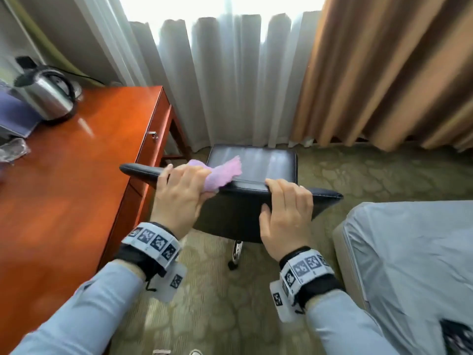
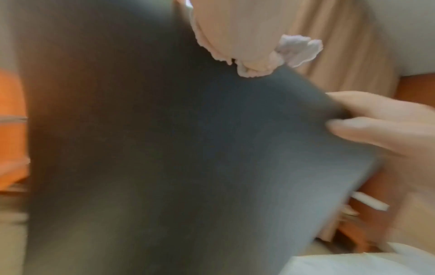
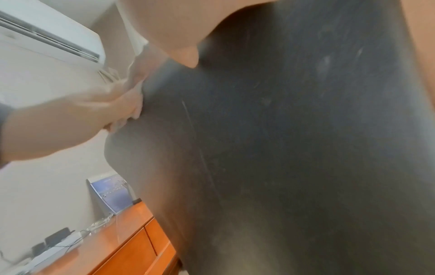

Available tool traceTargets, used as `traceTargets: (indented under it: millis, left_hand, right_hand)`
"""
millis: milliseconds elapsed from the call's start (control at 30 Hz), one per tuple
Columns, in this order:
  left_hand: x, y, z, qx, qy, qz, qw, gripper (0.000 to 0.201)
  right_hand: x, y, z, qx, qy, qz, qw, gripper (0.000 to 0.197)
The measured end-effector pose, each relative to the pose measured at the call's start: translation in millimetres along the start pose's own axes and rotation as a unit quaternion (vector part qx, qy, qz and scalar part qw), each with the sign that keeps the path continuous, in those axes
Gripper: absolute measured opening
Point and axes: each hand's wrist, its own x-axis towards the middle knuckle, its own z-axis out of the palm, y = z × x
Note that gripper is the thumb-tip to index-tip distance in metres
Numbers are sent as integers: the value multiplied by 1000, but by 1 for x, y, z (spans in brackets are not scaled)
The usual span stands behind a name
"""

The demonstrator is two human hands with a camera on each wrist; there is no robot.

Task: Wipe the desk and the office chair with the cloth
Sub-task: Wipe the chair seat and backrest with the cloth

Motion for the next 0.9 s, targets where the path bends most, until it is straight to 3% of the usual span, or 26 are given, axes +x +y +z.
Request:
traceTargets:
  millis: [100, 233, 367, 533, 633, 800, 900]
  left_hand:
    - [-9, -60, -10, 4, -38, -58, 998, 42]
    - [-3, -86, -11, -12, -60, -54, 997, 44]
    - [1, -56, -7, -13, -39, -23, 999, 41]
    - [31, 39, -6, -78, -74, 36, 993, 33]
    - [46, 67, -6, -159, -95, -1, 983, 47]
    - [63, 81, -11, -262, -107, -101, 954, 53]
    - [53, 73, -7, -316, -83, -92, 941, 72]
  right_hand:
    - [2, -6, -10, -4, -48, 13, 999, 62]
    - [11, -18, -21, 16, -66, 57, 996, 67]
    - [32, -33, -29, 27, -96, 136, 986, 79]
    - [51, -26, -43, 7, -184, 155, 970, 85]
    - [65, -26, -53, 11, -220, 138, 966, 70]
    - [89, -39, -52, -57, -190, -11, 980, 59]
    - [92, -30, -43, 21, -335, 35, 941, 55]
